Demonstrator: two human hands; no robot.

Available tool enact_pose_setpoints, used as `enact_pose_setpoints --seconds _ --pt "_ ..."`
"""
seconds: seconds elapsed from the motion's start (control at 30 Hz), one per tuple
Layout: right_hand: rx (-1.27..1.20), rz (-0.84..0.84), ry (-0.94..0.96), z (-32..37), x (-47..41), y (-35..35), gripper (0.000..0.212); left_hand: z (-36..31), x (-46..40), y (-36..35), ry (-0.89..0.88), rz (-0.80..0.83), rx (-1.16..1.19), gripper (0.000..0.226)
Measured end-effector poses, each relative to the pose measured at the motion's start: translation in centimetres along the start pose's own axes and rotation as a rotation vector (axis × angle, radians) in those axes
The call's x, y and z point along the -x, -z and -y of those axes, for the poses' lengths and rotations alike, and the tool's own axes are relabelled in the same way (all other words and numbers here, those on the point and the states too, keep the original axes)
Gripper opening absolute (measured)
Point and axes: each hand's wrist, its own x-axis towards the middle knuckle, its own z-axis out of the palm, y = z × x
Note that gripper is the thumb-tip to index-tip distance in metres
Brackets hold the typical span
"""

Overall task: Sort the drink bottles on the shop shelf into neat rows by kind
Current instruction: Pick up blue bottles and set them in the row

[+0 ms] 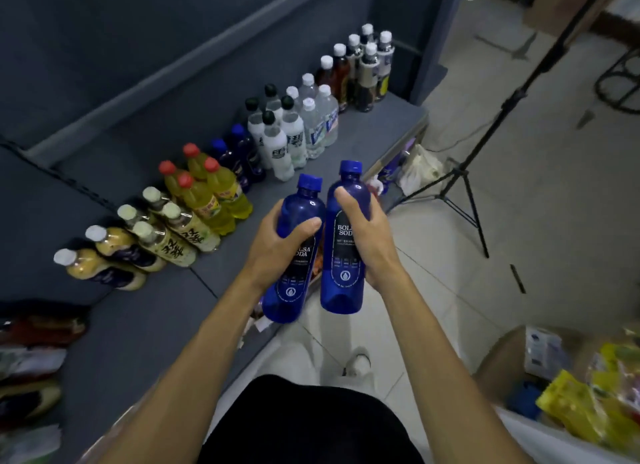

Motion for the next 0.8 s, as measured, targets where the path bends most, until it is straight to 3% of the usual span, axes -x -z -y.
enact_pose_setpoints --seconds 0.3,0.43,0.53,0.67,0.8 --pt "0.191 0.135 0.123 1.3 -10.7 -3.6 0.039 1.1 -10.0 2.5 -0.074 -0.29 0.139 0.062" --pt "0.351 0.159 0.141 1.7 -15.8 -5.2 0.037 1.5 -13.8 4.0 -0.037 -0.325 0.196 0.055" --pt "0.429 0.22 0.148 1.6 -18.9 -6.4 0.034 1.7 -16.3 4.9 0.021 -0.409 0.2 0.035" --pt "0.464 0.307 0.16 2.1 -22.6 -8.0 0.035 1.4 -18.9 5.9 -0.02 -0.555 0.098 0.016" --pt "0.555 0.467 0.193 2.0 -25.7 -8.8 0.033 1.7 -20.0 7.4 -0.015 -0.701 -0.126 0.028"
